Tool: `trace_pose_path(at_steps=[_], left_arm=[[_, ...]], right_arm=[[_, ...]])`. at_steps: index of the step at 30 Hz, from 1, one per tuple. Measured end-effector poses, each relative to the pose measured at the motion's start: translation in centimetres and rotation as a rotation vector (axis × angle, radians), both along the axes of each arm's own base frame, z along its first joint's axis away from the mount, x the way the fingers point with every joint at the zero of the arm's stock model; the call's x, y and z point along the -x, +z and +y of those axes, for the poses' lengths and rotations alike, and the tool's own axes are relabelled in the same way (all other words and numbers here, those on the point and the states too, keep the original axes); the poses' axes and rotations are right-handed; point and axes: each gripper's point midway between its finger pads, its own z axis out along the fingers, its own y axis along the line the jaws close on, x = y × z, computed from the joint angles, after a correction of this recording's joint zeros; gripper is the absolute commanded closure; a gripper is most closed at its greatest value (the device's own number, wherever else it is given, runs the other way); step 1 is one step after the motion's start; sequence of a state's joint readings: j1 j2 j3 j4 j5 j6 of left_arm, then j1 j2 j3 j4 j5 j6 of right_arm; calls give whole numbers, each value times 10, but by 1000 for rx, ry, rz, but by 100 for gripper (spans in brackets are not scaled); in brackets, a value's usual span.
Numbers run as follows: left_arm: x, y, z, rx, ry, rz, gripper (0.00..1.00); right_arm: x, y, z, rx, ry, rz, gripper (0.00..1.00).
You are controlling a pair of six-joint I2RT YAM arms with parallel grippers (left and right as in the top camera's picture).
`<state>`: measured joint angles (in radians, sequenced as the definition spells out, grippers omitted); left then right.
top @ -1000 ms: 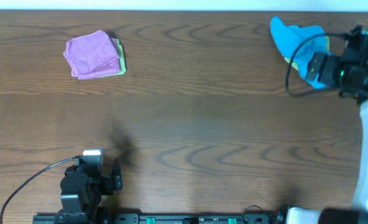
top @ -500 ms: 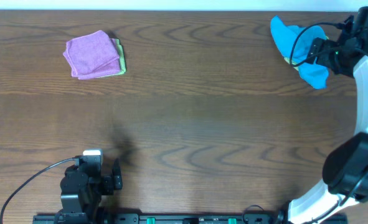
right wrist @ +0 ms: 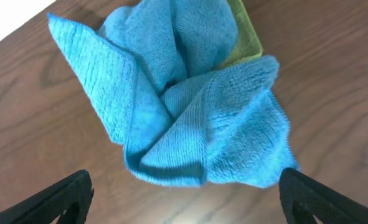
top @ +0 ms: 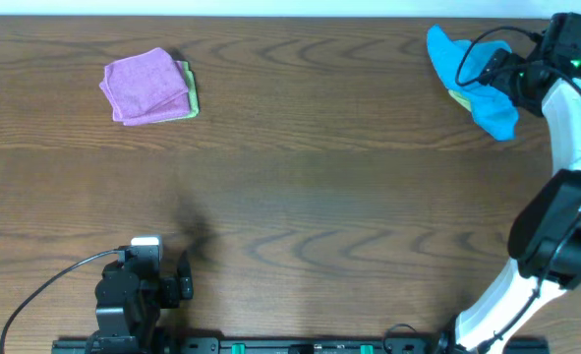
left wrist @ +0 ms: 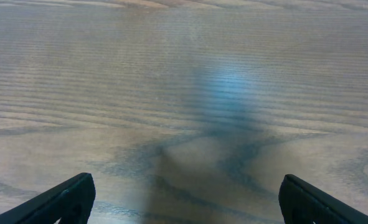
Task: Fold the cloth
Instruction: 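Lower the right gripper onto the blue cloth and pinch it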
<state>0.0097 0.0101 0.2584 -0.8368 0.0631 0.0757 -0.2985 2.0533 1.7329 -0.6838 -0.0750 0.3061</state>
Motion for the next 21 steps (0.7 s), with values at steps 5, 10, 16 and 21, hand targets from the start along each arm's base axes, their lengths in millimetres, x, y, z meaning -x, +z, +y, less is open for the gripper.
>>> trace_pose_path(at_steps=[5, 10, 16, 21], left_arm=[[0, 0, 0, 0, 0, 0, 5], [0, 0, 0, 0, 0, 0, 5], [0, 0, 0, 0, 0, 0, 5], [0, 0, 0, 0, 0, 0, 5]], right_arm=[[-11, -22, 1, -57, -34, -5, 10], [-15, -37, 2, -87, -54, 1, 16], [-23, -43, 5, -116, -57, -19, 27], [-26, -47, 6, -132, -58, -27, 35]])
